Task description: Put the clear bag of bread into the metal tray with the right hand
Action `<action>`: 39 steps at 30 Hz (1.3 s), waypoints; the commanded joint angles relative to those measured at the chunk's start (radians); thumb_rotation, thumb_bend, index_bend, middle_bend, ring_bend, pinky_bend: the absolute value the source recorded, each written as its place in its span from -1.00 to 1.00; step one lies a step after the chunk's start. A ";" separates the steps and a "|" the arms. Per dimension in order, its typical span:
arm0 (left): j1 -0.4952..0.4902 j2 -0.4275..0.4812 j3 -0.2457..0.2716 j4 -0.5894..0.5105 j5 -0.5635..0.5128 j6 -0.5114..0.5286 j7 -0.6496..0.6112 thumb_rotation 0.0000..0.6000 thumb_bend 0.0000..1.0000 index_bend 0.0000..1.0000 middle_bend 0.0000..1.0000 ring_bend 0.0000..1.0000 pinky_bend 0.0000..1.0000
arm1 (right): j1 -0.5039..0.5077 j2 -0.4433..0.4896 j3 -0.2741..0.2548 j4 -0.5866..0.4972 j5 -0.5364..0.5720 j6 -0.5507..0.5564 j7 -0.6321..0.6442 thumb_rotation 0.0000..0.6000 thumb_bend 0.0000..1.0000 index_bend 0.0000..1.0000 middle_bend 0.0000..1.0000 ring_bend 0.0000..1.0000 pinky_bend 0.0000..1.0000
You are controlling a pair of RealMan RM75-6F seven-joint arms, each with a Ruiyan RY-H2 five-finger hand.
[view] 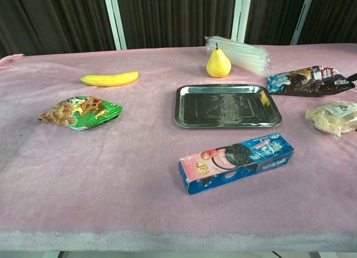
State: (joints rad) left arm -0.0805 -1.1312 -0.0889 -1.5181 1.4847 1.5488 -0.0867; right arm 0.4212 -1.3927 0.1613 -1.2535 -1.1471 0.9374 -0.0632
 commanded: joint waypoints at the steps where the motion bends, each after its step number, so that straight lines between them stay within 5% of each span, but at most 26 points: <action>1: -0.001 0.000 0.001 0.000 0.001 -0.002 0.002 1.00 -0.18 -0.80 -0.84 -0.89 -0.32 | 0.001 -0.002 0.000 0.004 -0.002 -0.001 0.008 1.00 -0.89 -1.00 -1.00 -1.00 -0.63; 11: 0.001 0.001 -0.003 0.000 -0.005 0.001 -0.003 1.00 -0.17 -0.80 -0.84 -0.88 -0.32 | 0.015 -0.018 -0.002 0.043 -0.008 -0.016 0.026 1.00 -0.89 -1.00 -1.00 -1.00 -0.63; 26: 0.003 0.003 -0.005 0.004 -0.005 0.006 -0.018 1.00 -0.18 -0.80 -0.84 -0.88 -0.32 | 0.137 -0.139 0.002 0.294 -0.056 -0.187 0.138 1.00 -0.89 -0.94 -0.93 -0.84 -0.50; 34: 0.004 0.005 -0.007 0.006 -0.004 0.008 -0.024 1.00 -0.18 -0.80 -0.84 -0.88 -0.32 | 0.173 -0.201 -0.003 0.360 -0.088 -0.205 0.168 1.00 -0.77 -0.45 -0.59 -0.45 -0.18; 37: 0.007 0.006 -0.006 0.006 -0.004 0.013 -0.029 1.00 -0.18 -0.80 -0.84 -0.88 -0.32 | 0.178 -0.224 -0.006 0.387 -0.098 -0.195 0.173 1.00 -0.50 -0.13 -0.36 -0.21 0.01; 39: 0.009 0.006 -0.006 0.007 -0.004 0.015 -0.034 1.00 -0.18 -0.80 -0.84 -0.88 -0.32 | 0.174 -0.238 -0.007 0.400 -0.105 -0.172 0.169 1.00 0.00 0.22 -0.10 0.03 0.21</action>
State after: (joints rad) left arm -0.0725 -1.1253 -0.0950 -1.5116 1.4807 1.5627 -0.1192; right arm 0.5965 -1.6198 0.1562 -0.8624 -1.2458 0.7505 0.1070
